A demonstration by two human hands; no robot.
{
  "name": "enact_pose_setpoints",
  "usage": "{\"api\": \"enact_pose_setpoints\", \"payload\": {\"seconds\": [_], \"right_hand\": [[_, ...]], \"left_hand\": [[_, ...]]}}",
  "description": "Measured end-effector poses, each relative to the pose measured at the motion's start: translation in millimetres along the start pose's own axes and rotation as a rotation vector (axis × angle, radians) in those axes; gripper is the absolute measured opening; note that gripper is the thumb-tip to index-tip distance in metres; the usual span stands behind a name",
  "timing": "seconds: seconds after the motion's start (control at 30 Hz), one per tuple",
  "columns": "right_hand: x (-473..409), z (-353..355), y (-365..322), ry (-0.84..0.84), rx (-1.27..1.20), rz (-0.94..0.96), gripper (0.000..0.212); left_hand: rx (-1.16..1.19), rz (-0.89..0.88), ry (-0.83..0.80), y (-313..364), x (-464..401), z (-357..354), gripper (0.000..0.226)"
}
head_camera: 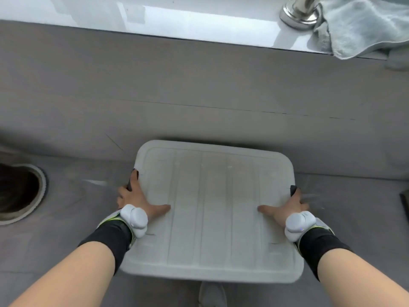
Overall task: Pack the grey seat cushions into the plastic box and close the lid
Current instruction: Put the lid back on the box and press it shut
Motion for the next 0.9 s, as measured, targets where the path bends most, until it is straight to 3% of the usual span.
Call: {"api": "enact_pose_setpoints", "payload": {"seconds": [0.73, 0.9], "right_hand": [[-42, -17, -15, -0.092, 0.118, 0.019, 0.128], [-41, -17, -14, -0.107, 0.111, 0.050, 0.117]], "left_hand": [[-0.067, 0.041, -0.006, 3, -28, -39, 0.135], [-0.090, 0.021, -0.051, 5, -32, -40, 0.133]]}}
Point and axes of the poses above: each hand's wrist, its own x-axis away from the middle knuckle, its own z-axis out of the back of the hand, y = z × x, the point moved 7 cm from there along -x, towards the middle knuckle, and after that the axes turned 4 degrees about x, right-handed, at the moved point
